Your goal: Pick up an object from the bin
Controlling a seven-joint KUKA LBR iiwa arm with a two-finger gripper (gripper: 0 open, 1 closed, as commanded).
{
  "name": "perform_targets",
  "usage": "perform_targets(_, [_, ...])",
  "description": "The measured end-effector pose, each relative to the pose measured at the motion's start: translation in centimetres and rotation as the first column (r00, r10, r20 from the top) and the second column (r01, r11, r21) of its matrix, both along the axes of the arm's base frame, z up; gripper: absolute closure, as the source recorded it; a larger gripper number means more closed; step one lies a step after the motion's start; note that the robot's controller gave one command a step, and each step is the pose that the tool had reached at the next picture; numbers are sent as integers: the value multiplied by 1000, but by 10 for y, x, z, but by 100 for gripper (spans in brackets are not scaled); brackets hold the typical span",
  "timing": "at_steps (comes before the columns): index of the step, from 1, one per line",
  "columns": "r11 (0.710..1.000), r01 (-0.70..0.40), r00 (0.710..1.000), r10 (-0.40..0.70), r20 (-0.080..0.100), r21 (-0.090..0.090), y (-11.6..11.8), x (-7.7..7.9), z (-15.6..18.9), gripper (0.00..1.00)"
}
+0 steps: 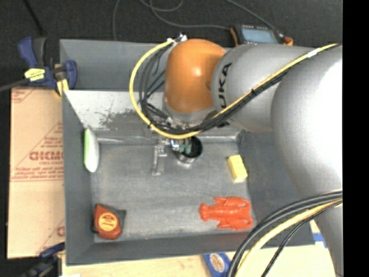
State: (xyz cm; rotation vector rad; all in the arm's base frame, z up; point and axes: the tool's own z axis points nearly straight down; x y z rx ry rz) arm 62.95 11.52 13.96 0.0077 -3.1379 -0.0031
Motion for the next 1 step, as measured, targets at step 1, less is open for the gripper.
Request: perform_targets(1, [1000, 2, 1000, -2, 7, 1, 0, 1, 5, 0])
